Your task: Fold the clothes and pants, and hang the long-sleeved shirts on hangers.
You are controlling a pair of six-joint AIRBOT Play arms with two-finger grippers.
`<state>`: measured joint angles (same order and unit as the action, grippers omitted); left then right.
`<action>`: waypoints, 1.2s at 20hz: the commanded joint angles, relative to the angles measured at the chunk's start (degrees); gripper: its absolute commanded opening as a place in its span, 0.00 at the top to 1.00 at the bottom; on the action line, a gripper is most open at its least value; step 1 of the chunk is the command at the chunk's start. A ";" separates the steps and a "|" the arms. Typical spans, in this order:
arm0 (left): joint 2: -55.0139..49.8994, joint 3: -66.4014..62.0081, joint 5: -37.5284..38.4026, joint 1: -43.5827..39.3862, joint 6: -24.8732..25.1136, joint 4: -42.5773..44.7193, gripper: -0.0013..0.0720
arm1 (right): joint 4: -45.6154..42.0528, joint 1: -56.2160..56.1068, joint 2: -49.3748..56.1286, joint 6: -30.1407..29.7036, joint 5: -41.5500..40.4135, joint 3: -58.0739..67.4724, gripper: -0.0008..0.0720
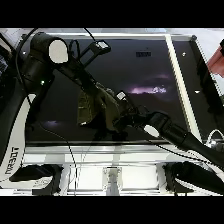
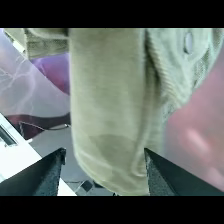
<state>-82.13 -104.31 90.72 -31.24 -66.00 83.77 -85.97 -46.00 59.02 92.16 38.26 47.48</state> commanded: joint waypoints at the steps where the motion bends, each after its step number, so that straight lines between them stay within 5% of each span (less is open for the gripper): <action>1: -0.02 -0.02 -0.02 0.04 -0.02 0.22 0.90 | -1.49 -0.07 -0.66 5.09 2.10 0.90 0.24; 6: -0.02 -0.02 -0.04 0.04 -0.02 0.22 0.90 | -4.87 -0.07 -0.39 15.06 1.16 4.48 0.24; 19: -0.02 -0.02 -0.04 -0.07 -0.07 0.20 0.90 | -2.10 -0.11 6.64 19.74 -9.66 4.59 0.23; 24: -0.02 -0.02 0.00 -0.07 -0.07 0.20 0.90 | -2.67 -0.09 9.09 20.37 -7.69 4.57 0.23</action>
<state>-82.13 -104.31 90.70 -31.29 -66.06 83.99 -88.42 -46.04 66.81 111.55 29.80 52.03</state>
